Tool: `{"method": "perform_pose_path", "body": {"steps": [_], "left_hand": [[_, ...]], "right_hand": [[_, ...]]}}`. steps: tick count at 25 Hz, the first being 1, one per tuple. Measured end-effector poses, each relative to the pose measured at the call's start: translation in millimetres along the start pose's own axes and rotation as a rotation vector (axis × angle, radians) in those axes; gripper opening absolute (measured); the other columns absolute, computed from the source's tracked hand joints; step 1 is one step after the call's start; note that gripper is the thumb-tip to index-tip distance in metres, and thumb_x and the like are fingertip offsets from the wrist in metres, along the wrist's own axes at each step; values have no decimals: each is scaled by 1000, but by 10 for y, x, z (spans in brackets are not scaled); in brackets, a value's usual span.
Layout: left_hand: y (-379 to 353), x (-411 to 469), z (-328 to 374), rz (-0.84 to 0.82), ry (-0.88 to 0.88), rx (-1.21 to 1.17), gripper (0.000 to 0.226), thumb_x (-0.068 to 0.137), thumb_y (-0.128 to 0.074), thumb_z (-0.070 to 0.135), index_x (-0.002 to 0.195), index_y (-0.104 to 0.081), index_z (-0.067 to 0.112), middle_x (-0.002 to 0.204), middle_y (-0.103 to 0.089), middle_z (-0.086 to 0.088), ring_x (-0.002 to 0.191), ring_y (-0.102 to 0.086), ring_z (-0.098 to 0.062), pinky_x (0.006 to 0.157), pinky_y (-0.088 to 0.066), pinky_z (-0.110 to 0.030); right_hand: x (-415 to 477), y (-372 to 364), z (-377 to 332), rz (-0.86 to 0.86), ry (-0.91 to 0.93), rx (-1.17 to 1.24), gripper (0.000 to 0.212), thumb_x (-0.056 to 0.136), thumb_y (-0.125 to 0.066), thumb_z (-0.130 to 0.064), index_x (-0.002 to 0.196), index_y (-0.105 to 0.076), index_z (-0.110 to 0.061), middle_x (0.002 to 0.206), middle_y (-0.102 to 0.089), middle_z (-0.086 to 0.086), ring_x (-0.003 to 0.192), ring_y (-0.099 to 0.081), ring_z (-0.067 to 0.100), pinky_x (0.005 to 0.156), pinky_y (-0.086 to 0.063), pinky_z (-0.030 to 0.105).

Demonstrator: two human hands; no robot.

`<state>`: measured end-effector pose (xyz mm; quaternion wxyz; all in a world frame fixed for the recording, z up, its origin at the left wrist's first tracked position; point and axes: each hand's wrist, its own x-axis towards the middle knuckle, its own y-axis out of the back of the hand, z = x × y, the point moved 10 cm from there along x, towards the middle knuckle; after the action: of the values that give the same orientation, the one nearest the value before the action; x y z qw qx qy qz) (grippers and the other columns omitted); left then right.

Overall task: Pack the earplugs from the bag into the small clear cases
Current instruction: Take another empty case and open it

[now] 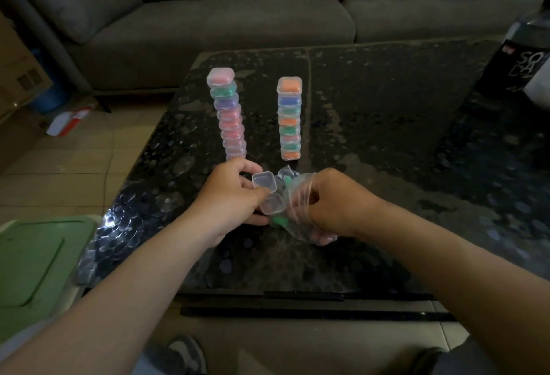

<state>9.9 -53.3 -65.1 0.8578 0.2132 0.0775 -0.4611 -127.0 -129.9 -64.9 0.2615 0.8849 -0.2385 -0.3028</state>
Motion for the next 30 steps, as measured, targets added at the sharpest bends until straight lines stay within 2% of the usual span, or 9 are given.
{"method": "perform_pose_path", "body": {"steps": [2,4,6,8,13,17,21,27,30], "left_hand": [[-8,-3,4,-8,-2,0,31,92,-72,4,115,-59,19,95,-73,-15,83,-77,-25,69,-66,-44],[-12,-3,-1,-13,1,2,30,92,-72,3,114,-59,20,94,-73,-14,82,-77,-24,71,-66,-45],[-9,1,-10,-12,8,5,31,92,-72,3,114,-59,21,94,-73,-13,83,-77,-25,72,-66,-46],[-9,4,-10,-11,11,6,31,92,-72,3,114,-59,20,95,-73,-14,83,-77,-25,72,-66,-46],[-25,-4,7,-3,10,18,29,92,-72,3,110,-59,22,93,-74,-12,83,-77,-23,71,-66,-45],[-25,-7,0,1,7,36,28,93,-71,2,109,-59,23,91,-75,-11,82,-77,-22,73,-66,-44],[-20,-9,-24,3,17,32,28,92,-71,1,107,-59,22,92,-75,-13,79,-78,-21,68,-66,-39],[-19,-15,-30,-1,12,13,29,92,-70,-1,111,-59,18,90,-73,-14,78,-77,-23,70,-66,-42],[-20,-14,-32,-1,20,19,31,93,-68,-2,114,-59,18,93,-72,-15,80,-77,-24,71,-66,-43]], "right_hand": [[28,-3,-16,21,24,-60,9,88,-71,-7,80,-75,-11,63,-72,12,55,-70,23,60,-62,41],[28,-13,-55,23,61,-63,8,88,-74,-17,82,-75,-12,69,-74,10,63,-74,23,63,-62,37],[17,-17,-113,19,115,-79,17,85,-77,-31,80,-75,-15,70,-74,7,66,-73,21,63,-60,34],[5,-24,-140,18,145,-116,19,82,-79,-36,78,-76,-17,70,-74,2,66,-71,15,63,-60,31],[-14,-32,-173,31,177,-135,17,82,-80,-36,81,-77,-19,76,-72,-5,71,-69,9,66,-60,27],[0,-13,-145,38,129,-109,14,83,-79,-36,84,-76,-22,80,-72,-6,74,-69,7,70,-62,30],[-3,51,-106,49,89,-72,3,87,-73,-23,85,-73,-21,79,-74,-2,72,-72,10,67,-62,28],[-86,266,-70,112,73,-48,8,85,-72,-15,89,-74,-22,85,-74,-3,78,-71,10,75,-63,33],[-156,416,-38,169,28,-4,15,84,-72,-9,89,-74,-23,87,-72,-3,79,-70,11,72,-62,30]]}}
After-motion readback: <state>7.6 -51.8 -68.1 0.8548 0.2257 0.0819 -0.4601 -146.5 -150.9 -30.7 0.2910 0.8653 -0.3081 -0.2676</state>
